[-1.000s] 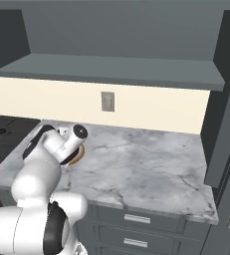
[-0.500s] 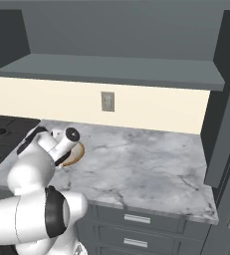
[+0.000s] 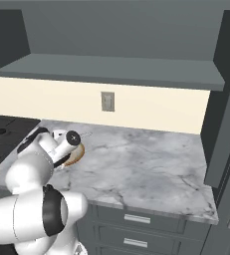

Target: Open the cabinet and setup a tea strainer by placing it in the bowl upright.

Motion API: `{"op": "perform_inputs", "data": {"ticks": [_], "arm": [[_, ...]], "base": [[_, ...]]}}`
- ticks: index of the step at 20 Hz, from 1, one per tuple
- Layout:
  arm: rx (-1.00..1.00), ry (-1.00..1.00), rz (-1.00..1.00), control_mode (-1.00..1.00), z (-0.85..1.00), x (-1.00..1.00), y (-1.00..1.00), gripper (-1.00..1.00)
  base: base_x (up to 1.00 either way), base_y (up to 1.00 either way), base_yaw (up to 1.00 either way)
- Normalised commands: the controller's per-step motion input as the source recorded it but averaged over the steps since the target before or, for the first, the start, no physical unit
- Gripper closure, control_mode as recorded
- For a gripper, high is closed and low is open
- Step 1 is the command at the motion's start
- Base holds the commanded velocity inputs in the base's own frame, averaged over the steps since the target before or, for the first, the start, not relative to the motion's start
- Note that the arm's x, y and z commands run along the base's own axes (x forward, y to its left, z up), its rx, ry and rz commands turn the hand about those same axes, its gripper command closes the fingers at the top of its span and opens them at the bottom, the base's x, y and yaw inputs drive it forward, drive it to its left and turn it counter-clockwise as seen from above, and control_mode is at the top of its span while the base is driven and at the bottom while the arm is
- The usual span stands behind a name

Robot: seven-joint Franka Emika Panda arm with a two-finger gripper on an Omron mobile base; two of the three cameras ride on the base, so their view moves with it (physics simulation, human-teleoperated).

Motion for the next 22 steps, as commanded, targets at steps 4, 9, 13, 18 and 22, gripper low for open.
{"op": "perform_inputs", "data": {"ticks": [4, 9, 13, 18, 22], "arm": [[-0.02, -0.02, 0.00, -1.00, -0.14, 0.26, -0.05, 1.00], [-0.02, 0.00, 0.00, -1.00, -0.05, 0.14, -0.02, 1.00], [-0.02, 0.00, 0.00, -1.00, -0.03, 0.01, -0.16, 1.00], [-0.03, 0.00, 0.00, -1.00, -0.05, 0.02, -0.17, 1.00], [-0.05, 0.00, 0.00, -1.00, -0.23, 0.00, -0.02, 1.00]], "base": [[0.00, 0.00, 0.00], [0.00, 0.00, 0.00], [0.00, 0.00, 0.00], [0.00, 0.00, 0.00], [0.00, 0.00, 0.00]]}}
